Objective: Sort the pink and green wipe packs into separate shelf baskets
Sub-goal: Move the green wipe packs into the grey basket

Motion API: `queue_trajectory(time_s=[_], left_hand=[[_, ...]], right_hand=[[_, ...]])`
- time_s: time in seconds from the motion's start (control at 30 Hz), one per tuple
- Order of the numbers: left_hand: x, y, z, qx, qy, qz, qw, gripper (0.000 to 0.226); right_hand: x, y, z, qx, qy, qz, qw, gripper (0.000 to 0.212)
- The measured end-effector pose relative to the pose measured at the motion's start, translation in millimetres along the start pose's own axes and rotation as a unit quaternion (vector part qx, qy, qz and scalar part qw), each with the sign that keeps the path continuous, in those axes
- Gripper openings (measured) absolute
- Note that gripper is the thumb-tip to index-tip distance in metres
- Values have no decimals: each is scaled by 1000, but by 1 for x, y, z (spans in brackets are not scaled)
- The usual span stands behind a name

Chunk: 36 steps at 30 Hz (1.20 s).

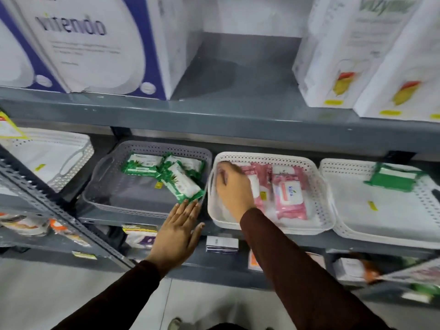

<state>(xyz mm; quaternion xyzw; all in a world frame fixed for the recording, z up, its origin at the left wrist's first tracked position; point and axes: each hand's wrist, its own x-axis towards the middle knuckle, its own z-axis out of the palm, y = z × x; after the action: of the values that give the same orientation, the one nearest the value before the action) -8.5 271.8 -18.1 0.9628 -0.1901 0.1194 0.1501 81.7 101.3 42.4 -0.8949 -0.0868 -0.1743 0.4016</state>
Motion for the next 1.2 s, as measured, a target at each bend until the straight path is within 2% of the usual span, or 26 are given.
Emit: queue_trajectory(time_s=[0.17,0.33,0.47,0.6,0.77,0.87,0.93,1.03,1.1,1.2], left_hand=[[31,73,29,-33,-20,56,998,59],[54,136,54,-28,-45,99,994,59],[71,180,73,-31,-56,121,991,57],[85,217,88,-34,-57,133,989,56],[94,246,96,-35,-64,132,989,62],[93,247,101,-28,-69,121,990,59],[93,246,101,-20,-71,120,990,56],[95,249,102,-17,-59,115,991,52],[93,251,101,-20,-49,113,992,51],[92,254,101,-7,-50,116,992,55]], right_hand=[[-7,94,-94,-43,88,63,993,24],[-20,187,-182,-137,127,190,964,30],[-25,242,-236,-185,111,261,941,40],[-14,285,-272,-262,46,311,912,50],[2,318,-295,-321,-40,347,880,75],[6,327,-300,-329,-41,354,874,84],[8,327,-303,-361,-21,354,862,80],[13,322,-307,-424,-14,352,834,57],[12,323,-309,-432,-13,343,834,57],[5,335,-315,-330,-88,343,875,88]])
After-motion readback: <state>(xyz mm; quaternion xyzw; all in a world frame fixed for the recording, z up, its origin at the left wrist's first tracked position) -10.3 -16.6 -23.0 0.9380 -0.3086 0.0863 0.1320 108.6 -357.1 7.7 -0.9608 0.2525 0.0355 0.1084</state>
